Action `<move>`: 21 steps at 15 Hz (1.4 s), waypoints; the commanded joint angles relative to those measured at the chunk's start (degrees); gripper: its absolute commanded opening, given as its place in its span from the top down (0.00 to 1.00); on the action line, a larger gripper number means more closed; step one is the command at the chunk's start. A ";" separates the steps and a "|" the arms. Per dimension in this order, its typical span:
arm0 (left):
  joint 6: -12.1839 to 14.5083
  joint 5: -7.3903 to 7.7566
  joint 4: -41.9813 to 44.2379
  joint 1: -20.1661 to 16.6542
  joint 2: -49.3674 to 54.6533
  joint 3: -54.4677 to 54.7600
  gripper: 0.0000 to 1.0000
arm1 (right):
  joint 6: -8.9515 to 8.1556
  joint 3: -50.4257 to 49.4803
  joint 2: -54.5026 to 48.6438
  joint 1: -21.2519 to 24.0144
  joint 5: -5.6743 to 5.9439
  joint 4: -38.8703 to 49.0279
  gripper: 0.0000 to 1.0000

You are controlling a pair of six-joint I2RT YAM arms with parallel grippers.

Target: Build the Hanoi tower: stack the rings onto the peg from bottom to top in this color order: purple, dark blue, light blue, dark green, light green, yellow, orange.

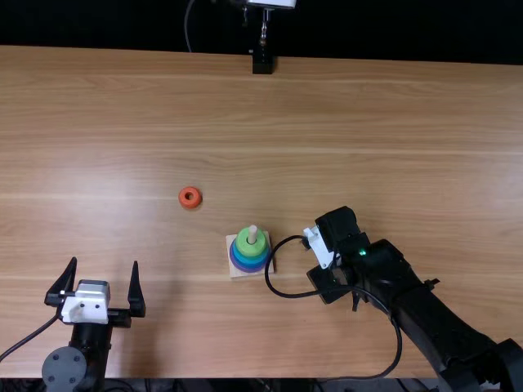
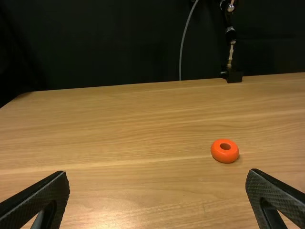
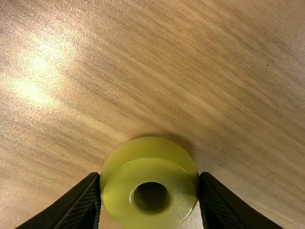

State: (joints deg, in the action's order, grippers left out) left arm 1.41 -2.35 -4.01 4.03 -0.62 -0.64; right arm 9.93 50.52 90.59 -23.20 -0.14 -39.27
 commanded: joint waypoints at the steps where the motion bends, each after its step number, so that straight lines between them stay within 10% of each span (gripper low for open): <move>1: 0.49 -0.71 -3.06 -0.43 0.62 0.64 0.00 | -0.34 4.23 0.38 0.26 0.56 -0.03 1.00; 9: 0.49 -0.71 -3.06 -0.43 0.62 0.64 0.00 | 0.09 28.76 0.20 0.88 0.67 -27.77 1.00; 21: 0.49 -0.71 -3.06 -0.43 0.62 0.64 0.00 | -0.65 48.79 0.64 -6.24 0.04 -31.25 1.00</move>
State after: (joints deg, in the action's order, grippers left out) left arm 1.48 -2.33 -4.01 4.01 -0.62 -0.64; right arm 9.72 97.23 90.59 -28.84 -0.03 -70.50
